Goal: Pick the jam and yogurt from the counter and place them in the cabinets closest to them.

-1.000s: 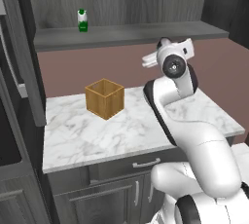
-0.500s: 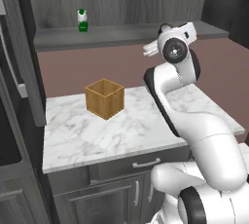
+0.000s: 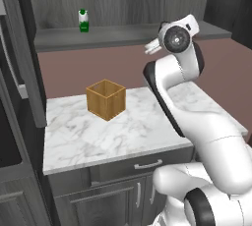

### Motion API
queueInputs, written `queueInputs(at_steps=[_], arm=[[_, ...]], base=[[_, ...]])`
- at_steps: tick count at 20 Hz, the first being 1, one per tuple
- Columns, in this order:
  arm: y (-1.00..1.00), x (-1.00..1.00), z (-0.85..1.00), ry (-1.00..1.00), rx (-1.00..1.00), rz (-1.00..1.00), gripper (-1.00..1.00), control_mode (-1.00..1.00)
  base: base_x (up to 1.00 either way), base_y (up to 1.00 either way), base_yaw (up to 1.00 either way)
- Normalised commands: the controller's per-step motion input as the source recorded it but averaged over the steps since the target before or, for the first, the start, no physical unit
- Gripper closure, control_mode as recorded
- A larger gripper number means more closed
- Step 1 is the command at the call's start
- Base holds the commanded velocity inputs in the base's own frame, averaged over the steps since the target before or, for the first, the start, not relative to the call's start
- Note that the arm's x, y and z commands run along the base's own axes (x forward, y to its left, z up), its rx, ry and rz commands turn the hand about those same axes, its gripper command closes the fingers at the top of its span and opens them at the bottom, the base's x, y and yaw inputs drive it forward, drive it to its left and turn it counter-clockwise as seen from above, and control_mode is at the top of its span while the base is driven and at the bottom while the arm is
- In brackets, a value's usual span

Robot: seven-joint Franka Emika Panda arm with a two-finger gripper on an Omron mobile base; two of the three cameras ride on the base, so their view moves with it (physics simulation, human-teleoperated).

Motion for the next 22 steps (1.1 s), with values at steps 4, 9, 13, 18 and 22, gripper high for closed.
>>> queueInputs(at_steps=[4,9,13,18,22], arm=[[0.03,-0.95,0.20,0.00,-0.06,0.09,1.00,-1.00],[0.09,-0.24,-0.11,0.10,-0.15,0.13,1.00,-1.00],[0.00,0.31,0.00,0.21,-0.07,0.10,1.00,-1.00],[-0.01,0.23,0.10,0.19,-0.01,0.06,1.00,-1.00],[-0.04,0.14,0.28,0.12,0.00,0.00,1.00,-1.00]], base=[[0.00,0.00,0.00],[0.00,0.00,0.00],[0.00,0.00,0.00],[0.00,0.00,0.00],[0.00,0.00,0.00]])
